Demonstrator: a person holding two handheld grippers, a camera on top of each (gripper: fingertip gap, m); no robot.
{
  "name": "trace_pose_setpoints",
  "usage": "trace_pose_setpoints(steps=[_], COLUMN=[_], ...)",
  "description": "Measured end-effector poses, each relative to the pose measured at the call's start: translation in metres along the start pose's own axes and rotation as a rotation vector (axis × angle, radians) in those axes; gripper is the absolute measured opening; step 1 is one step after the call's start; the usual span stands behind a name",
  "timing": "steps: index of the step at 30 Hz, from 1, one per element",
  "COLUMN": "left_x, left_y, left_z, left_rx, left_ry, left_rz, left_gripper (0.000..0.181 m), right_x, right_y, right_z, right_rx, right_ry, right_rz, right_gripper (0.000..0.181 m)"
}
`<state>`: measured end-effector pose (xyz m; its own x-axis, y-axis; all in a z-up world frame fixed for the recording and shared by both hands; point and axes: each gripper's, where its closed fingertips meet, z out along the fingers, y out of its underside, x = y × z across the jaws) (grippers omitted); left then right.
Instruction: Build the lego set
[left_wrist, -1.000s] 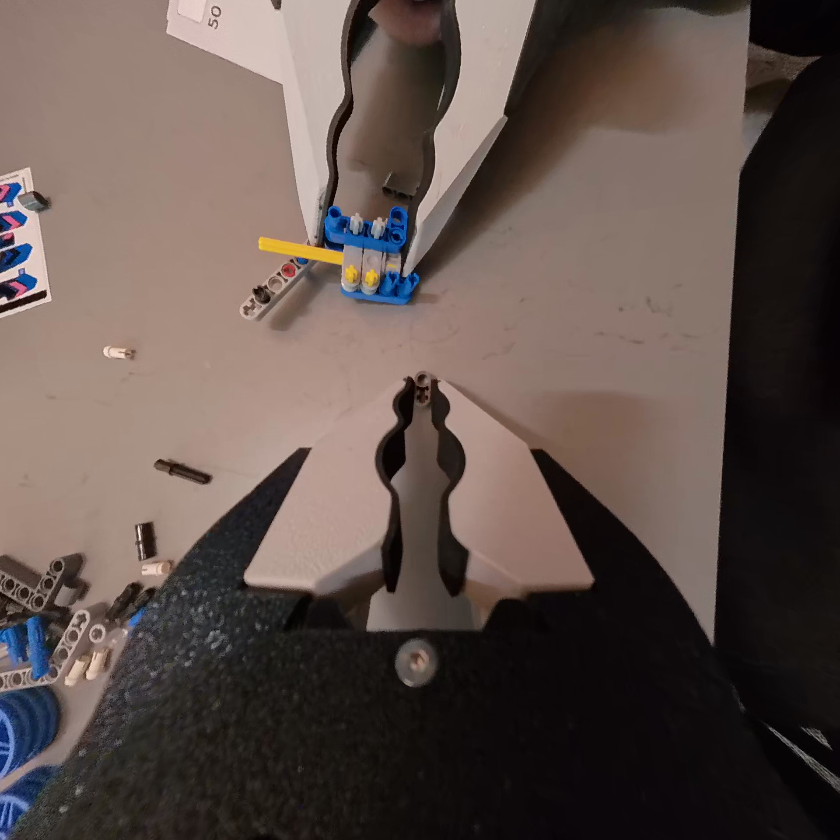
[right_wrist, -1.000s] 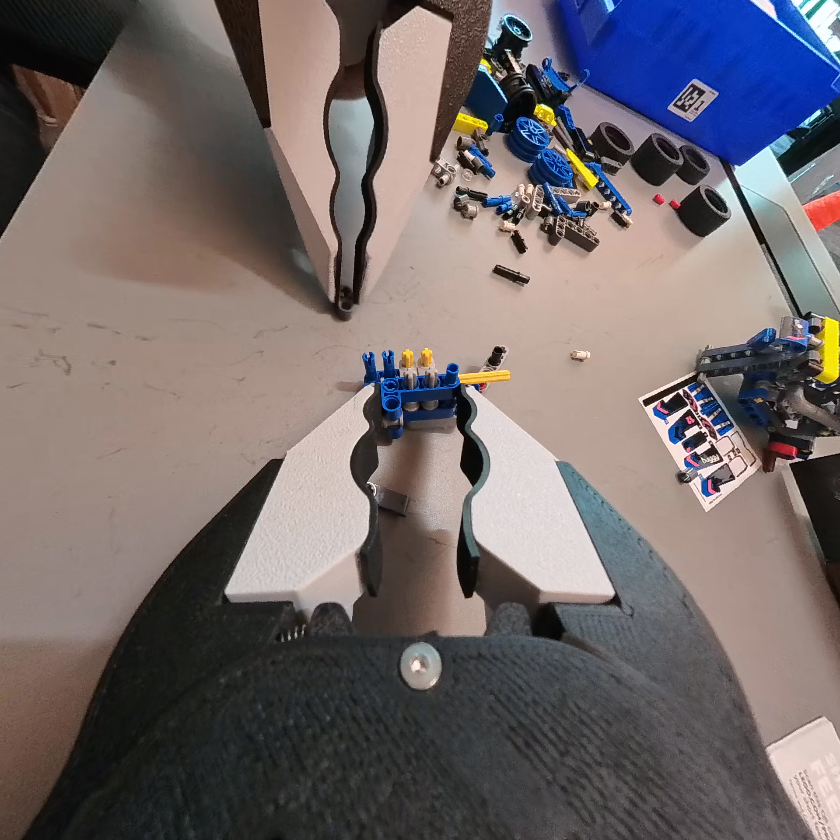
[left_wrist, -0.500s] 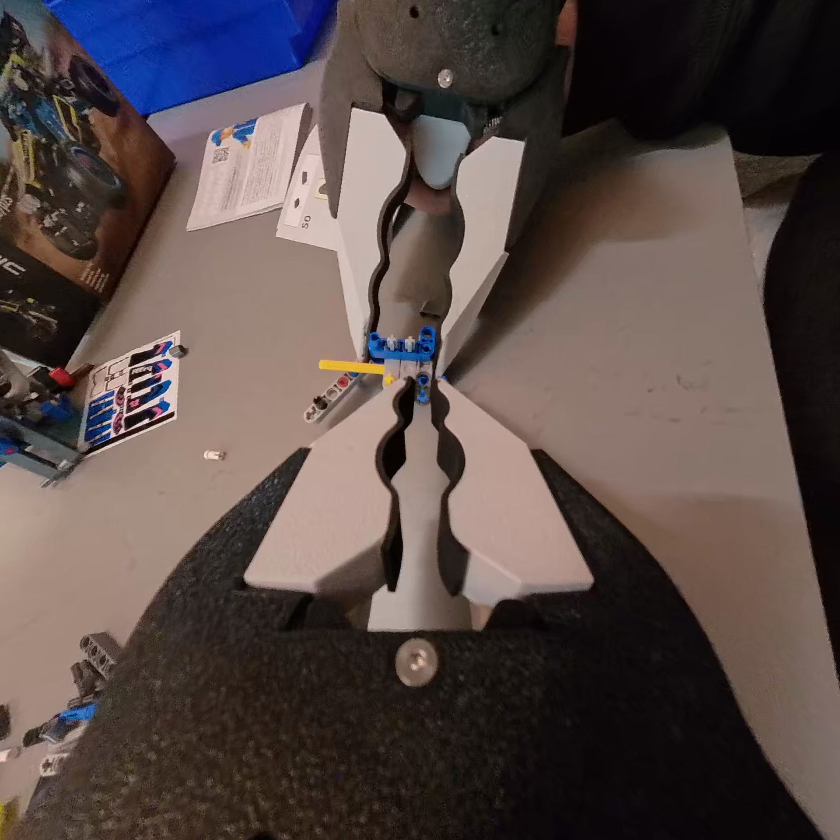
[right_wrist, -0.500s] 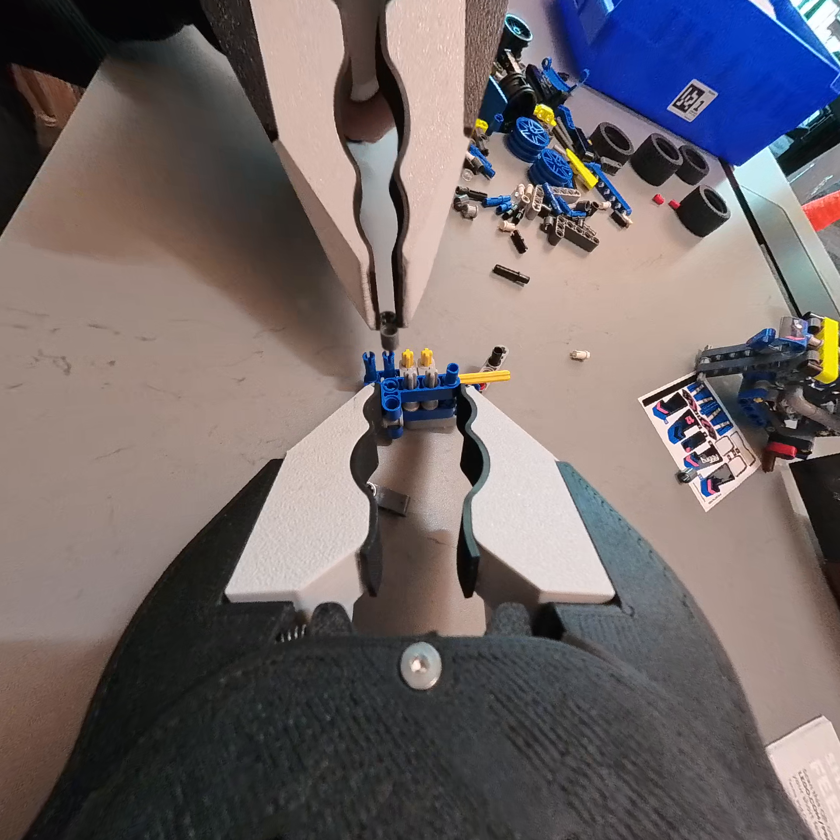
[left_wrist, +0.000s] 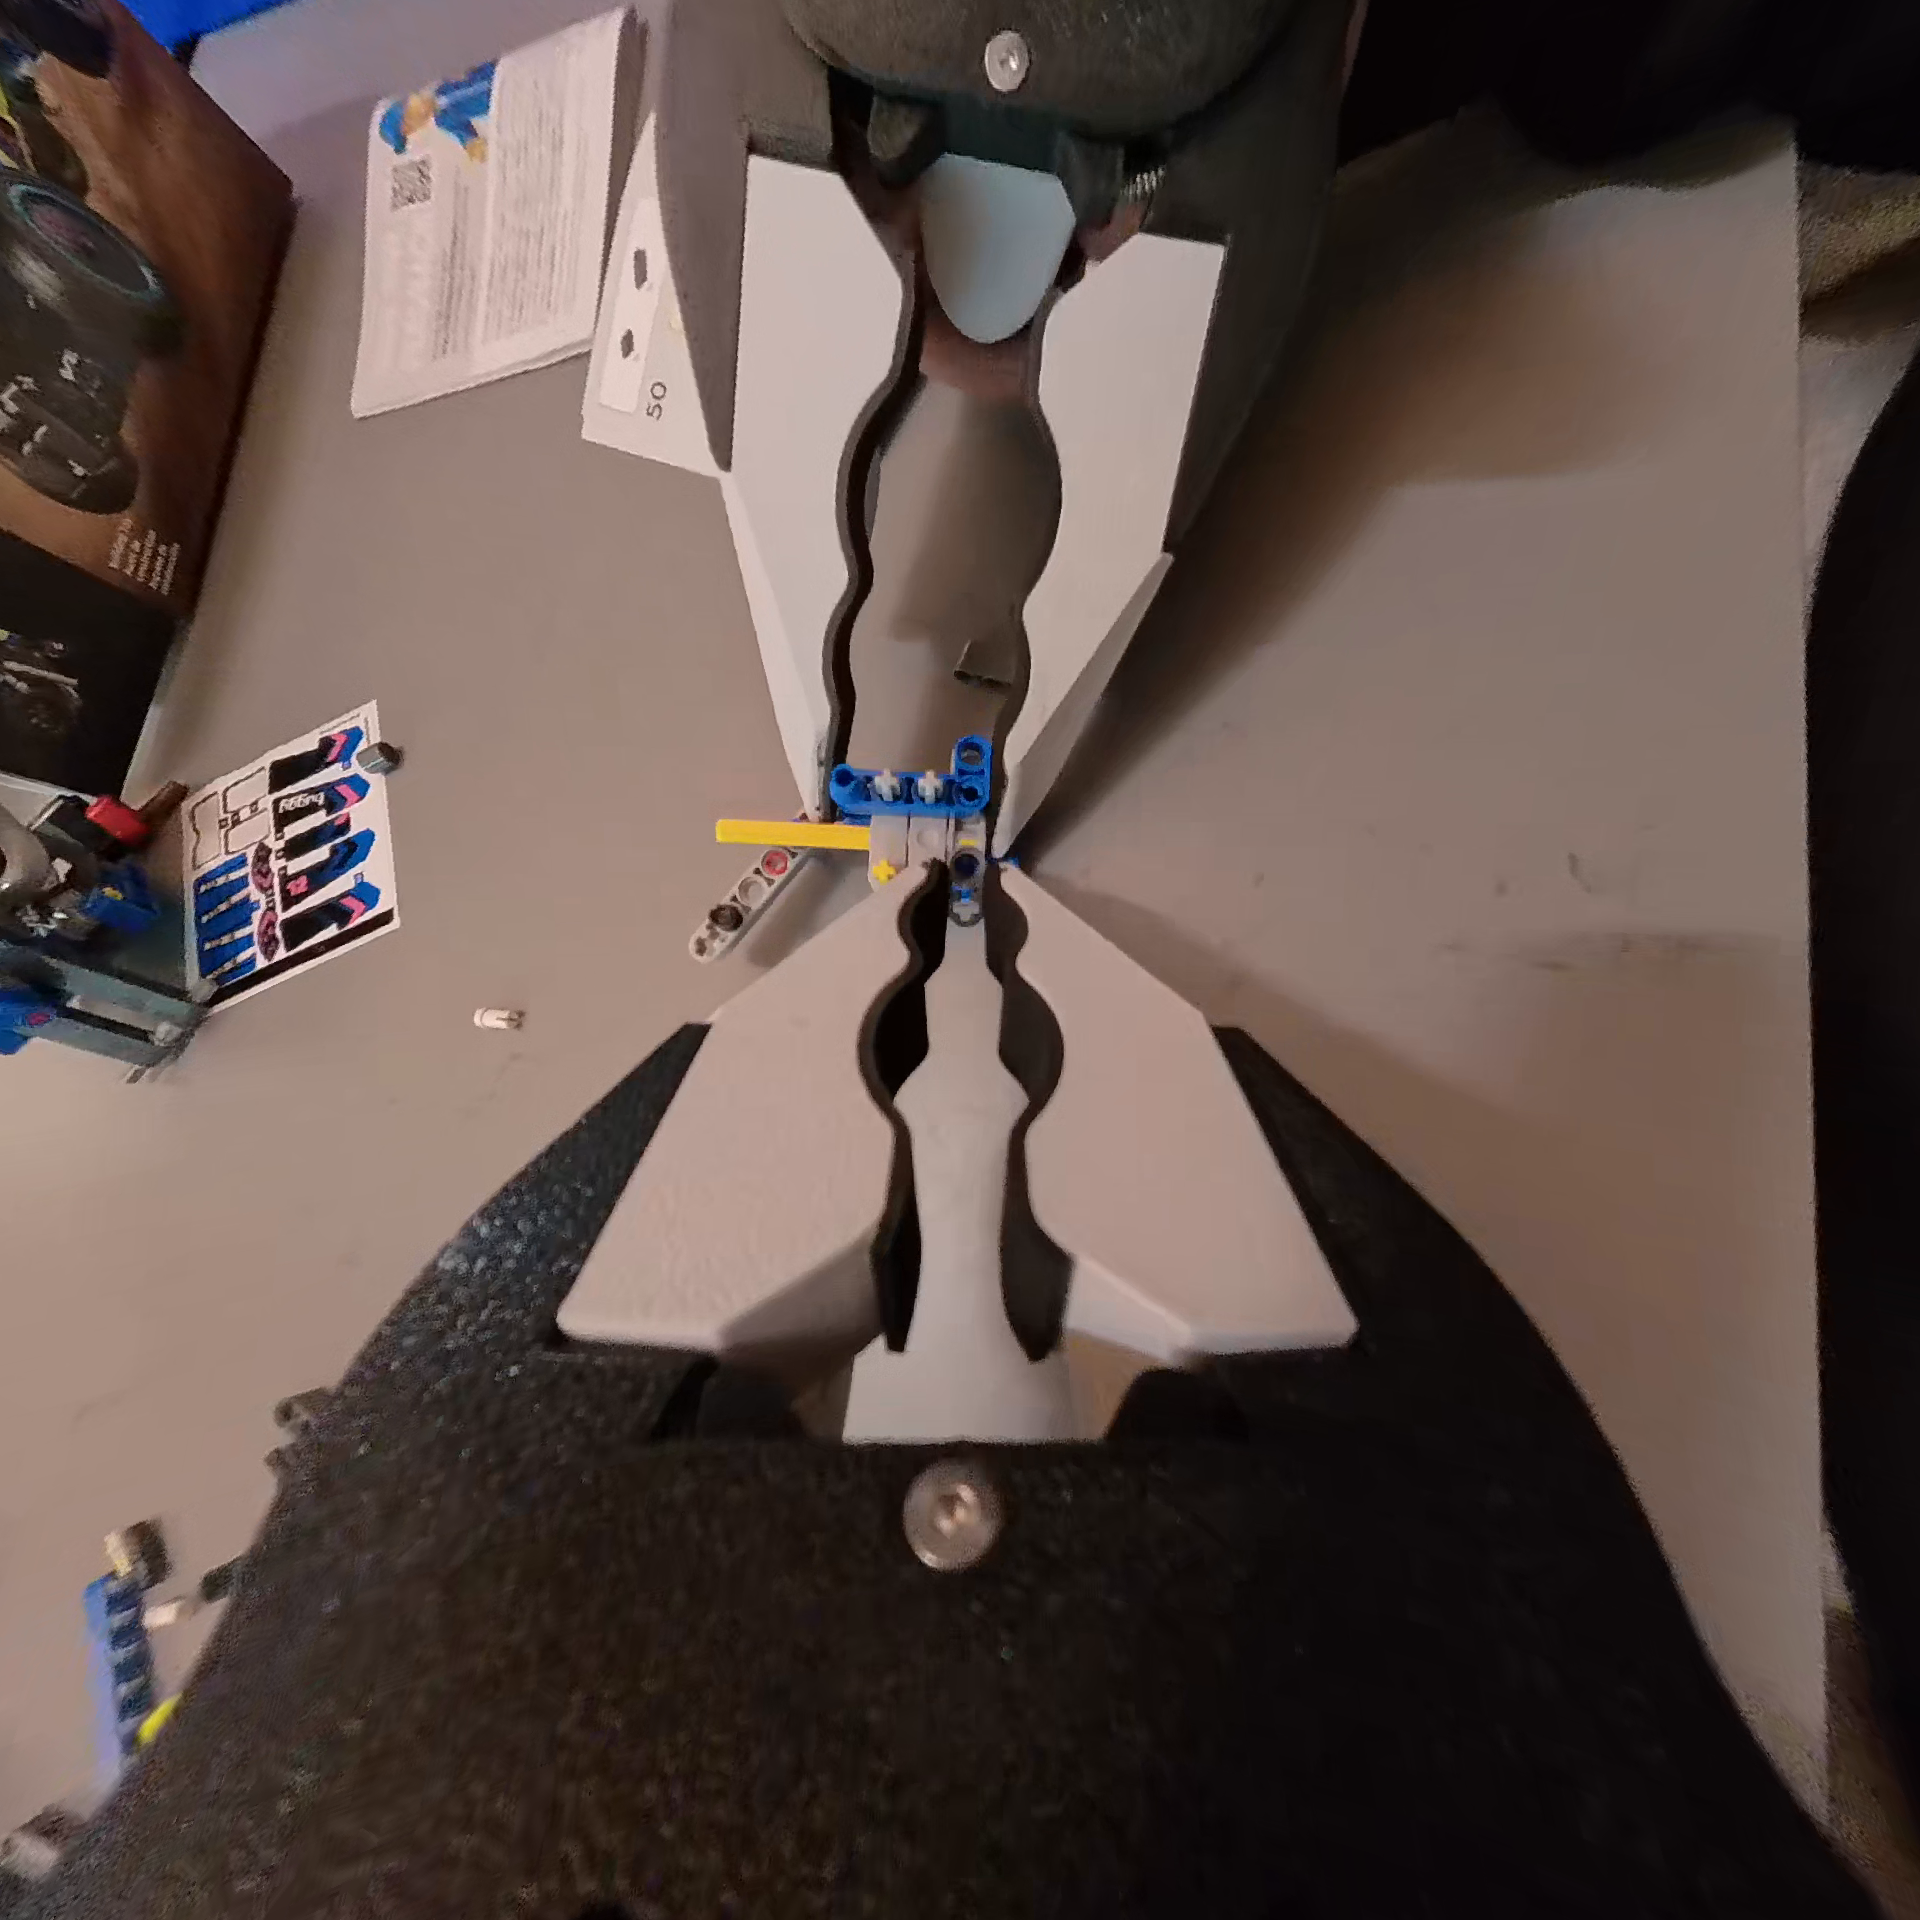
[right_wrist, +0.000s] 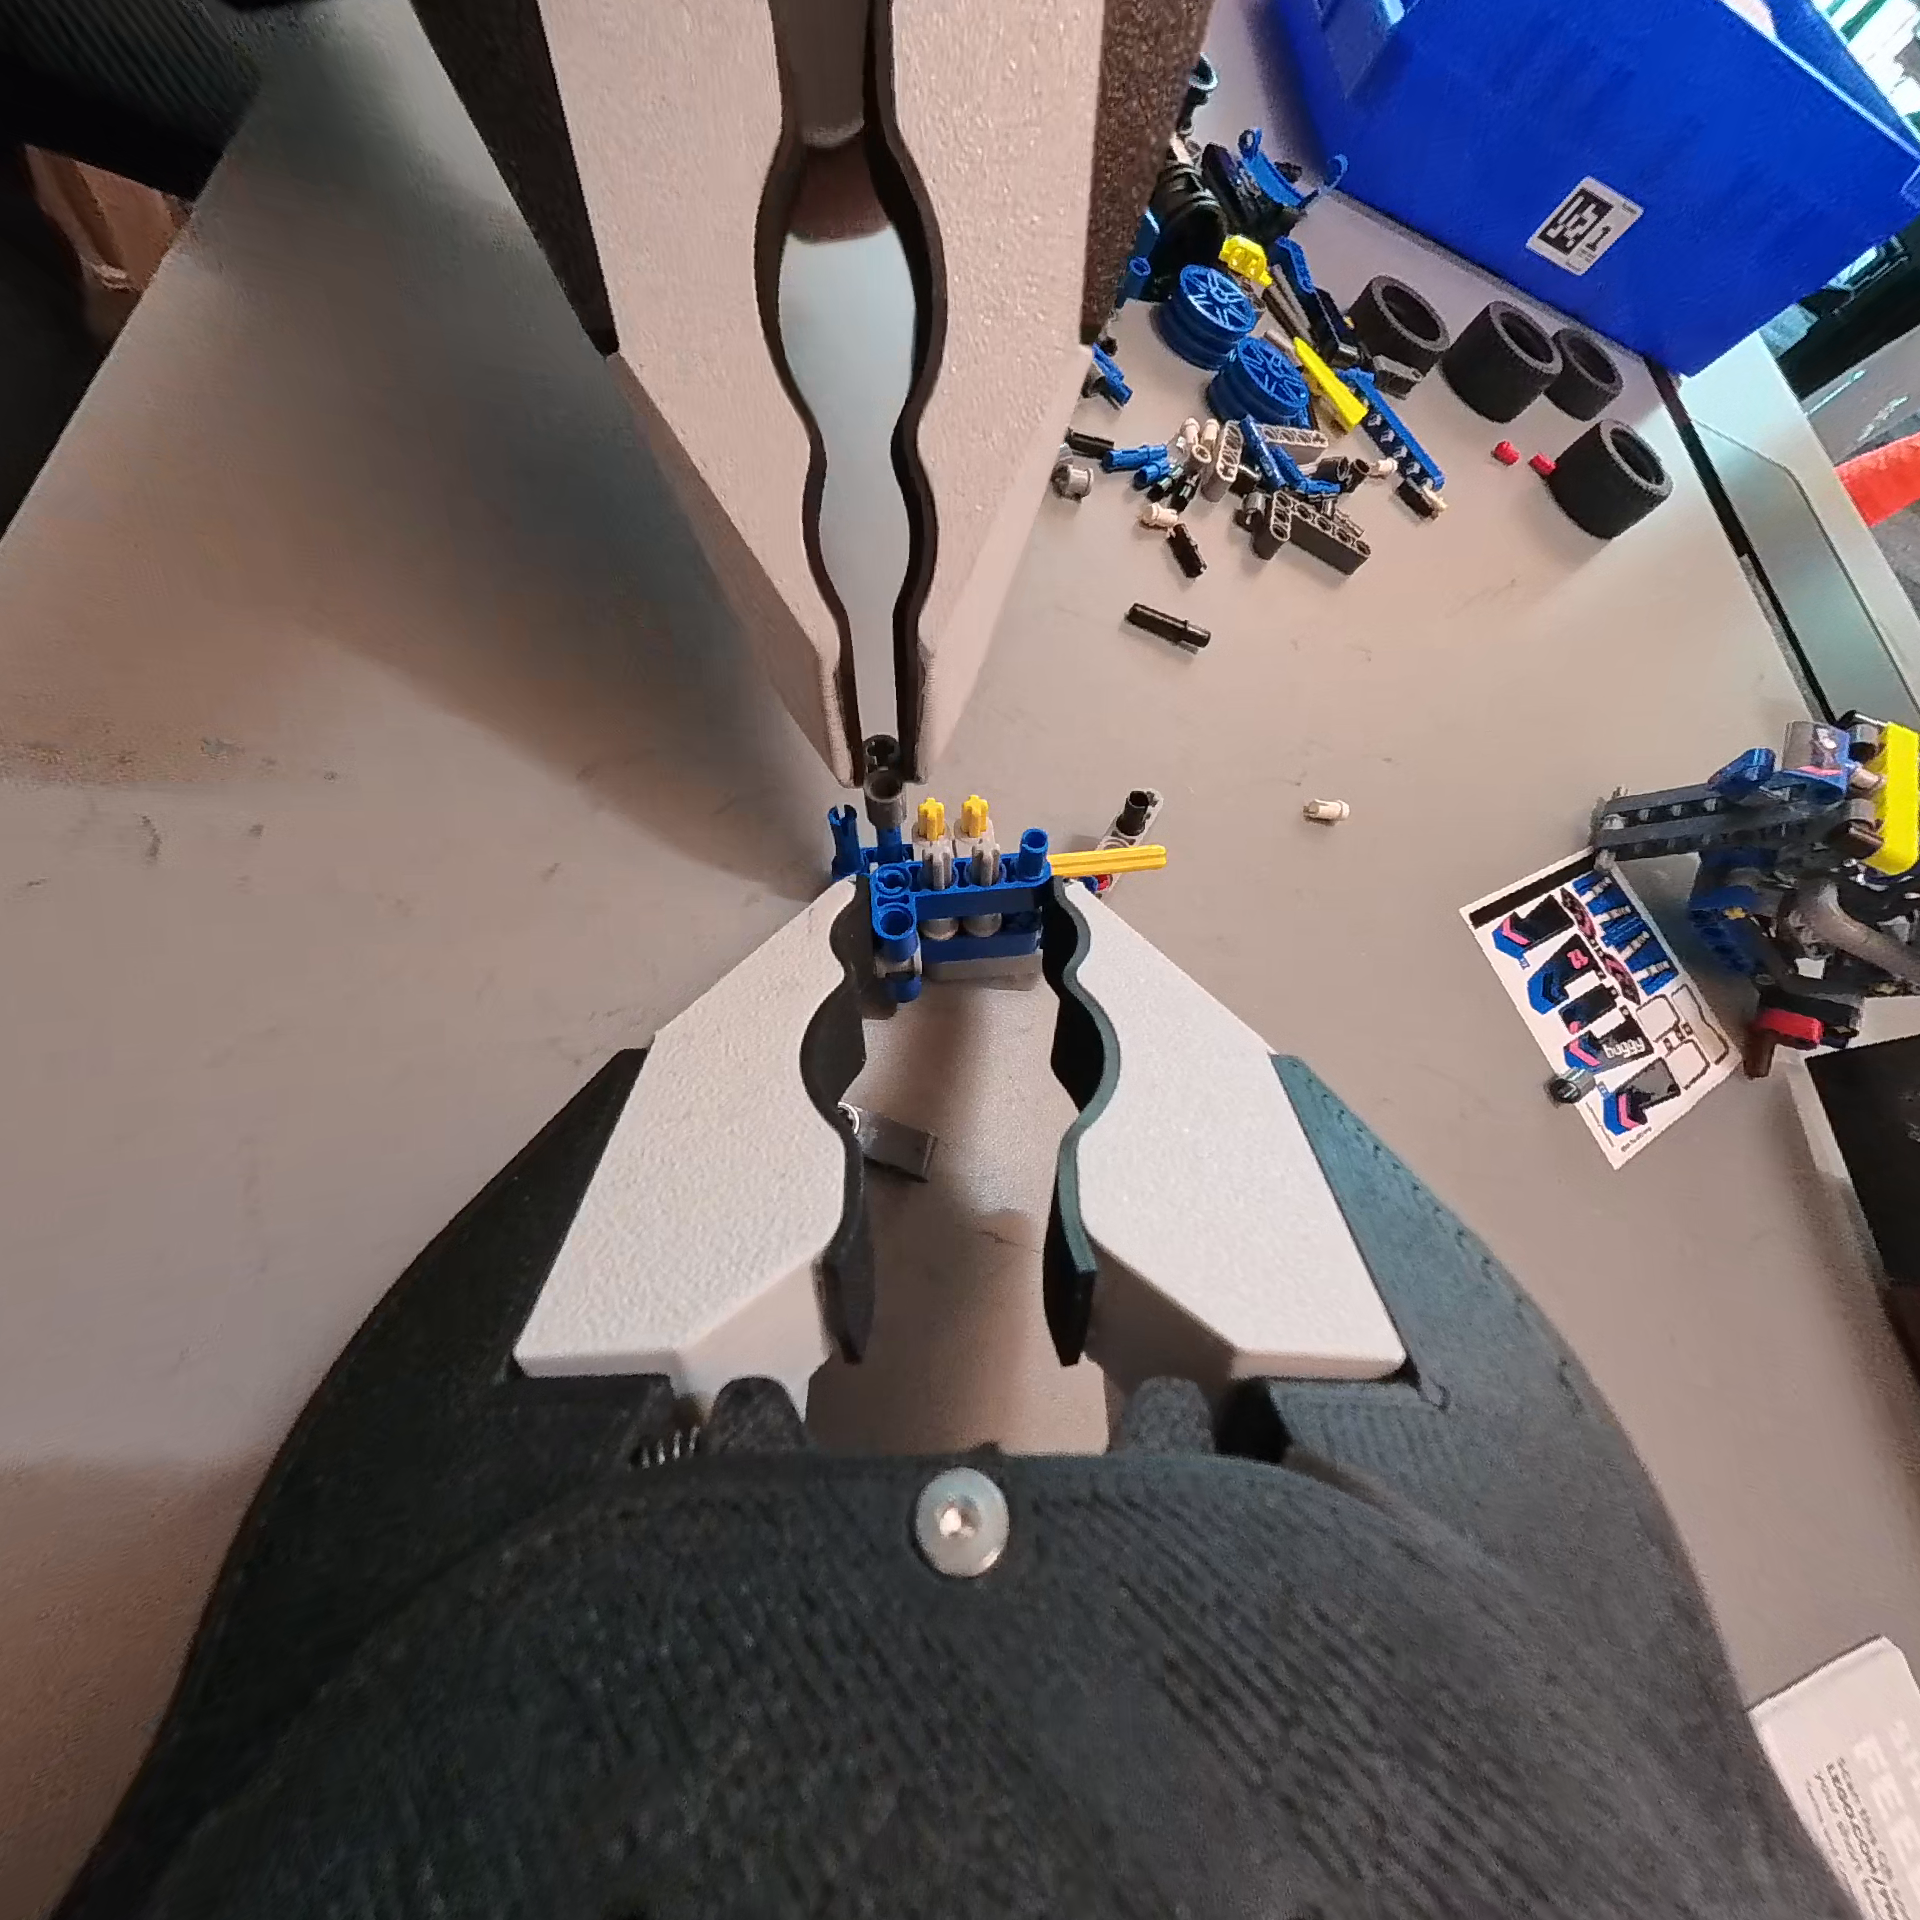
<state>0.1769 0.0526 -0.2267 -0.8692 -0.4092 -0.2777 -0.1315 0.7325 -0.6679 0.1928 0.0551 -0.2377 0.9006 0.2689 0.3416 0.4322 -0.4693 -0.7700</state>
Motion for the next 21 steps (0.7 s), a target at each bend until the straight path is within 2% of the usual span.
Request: trace_pose_setpoints(steps=[6, 9, 15, 18, 21], left_x=[0.0001, -0.0015, -0.0019, -0.0019, -0.0017], left_y=[-0.0002, -0.0003, 0.0002, -0.0001, -0.0006], left_z=[0.0004, 0.0007, -0.0001, -0.0003, -0.0003], left_rx=[-0.15, -0.175, 0.003, 0.086, 0.107], left_ry=[0.004, 0.015, 0.076, 0.095, 0.089], left_rz=[-0.009, -0.049, -0.206, -0.195, -0.144], left_gripper=[0.004, 0.004, 0.003, 0.003, 0.004], right_x=[0.0004, 0.0015, 0.0016, 0.0017, 0.0017], right_y=[0.0001, 0.0006, 0.0006, 0.0006, 0.0006], right_z=[0.0002, 0.0002, 0.0004, 0.0004, 0.0004], right_rx=[-0.001, -0.004, -0.004, -0.004, -0.004], right_ry=[0.002, 0.009, 0.004, 0.004, 0.002], right_rz=[0.001, 0.003, 0.01, 0.011, 0.012], right_gripper=[0.031, 0.031, 0.031, 0.031, 0.031])
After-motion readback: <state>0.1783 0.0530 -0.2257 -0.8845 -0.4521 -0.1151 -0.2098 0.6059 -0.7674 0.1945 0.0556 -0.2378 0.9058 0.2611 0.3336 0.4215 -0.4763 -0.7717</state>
